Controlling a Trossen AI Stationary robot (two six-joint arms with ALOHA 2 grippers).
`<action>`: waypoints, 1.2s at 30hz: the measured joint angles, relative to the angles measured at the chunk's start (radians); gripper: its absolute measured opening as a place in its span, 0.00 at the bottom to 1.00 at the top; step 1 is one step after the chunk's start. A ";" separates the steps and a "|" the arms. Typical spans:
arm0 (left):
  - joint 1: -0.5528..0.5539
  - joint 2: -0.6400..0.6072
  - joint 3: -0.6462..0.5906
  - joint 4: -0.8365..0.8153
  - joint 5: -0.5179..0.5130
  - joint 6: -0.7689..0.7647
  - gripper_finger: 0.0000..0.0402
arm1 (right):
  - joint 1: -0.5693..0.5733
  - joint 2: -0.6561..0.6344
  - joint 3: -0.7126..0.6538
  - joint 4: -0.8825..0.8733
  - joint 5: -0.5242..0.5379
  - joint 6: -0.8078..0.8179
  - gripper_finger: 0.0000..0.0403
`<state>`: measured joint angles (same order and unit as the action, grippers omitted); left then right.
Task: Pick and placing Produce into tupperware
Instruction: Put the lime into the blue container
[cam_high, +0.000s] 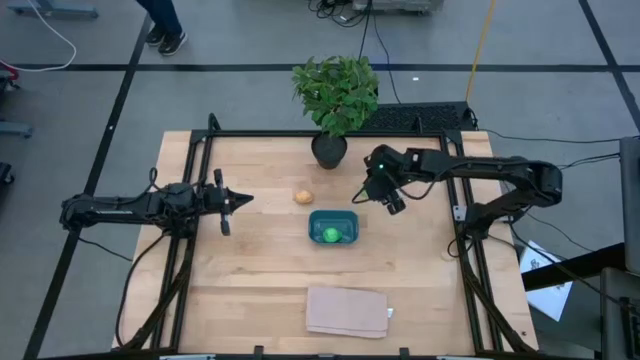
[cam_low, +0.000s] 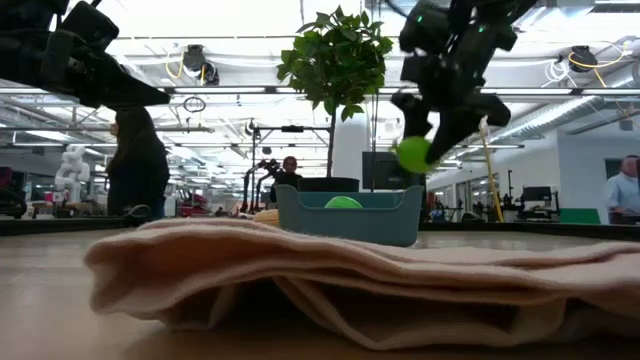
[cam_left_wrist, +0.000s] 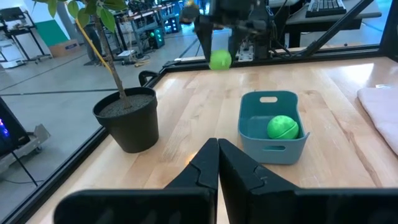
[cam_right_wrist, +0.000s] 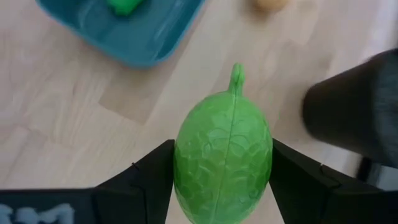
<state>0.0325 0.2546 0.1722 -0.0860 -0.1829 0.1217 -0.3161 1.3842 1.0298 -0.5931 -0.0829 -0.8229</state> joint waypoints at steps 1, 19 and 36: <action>0.000 0.000 0.000 0.000 0.000 0.000 0.04 | 0.000 -0.018 0.000 0.004 0.000 0.005 0.52; 0.000 0.000 0.000 0.009 0.001 -0.002 0.04 | 0.003 -0.189 0.000 0.083 -0.131 0.266 0.53; 0.000 0.000 0.000 0.007 0.001 0.000 0.04 | 0.002 -0.225 0.000 0.171 -0.214 0.569 0.53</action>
<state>0.0322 0.2549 0.1722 -0.0788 -0.1815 0.1215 -0.3141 1.1596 1.0298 -0.4216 -0.2969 -0.2544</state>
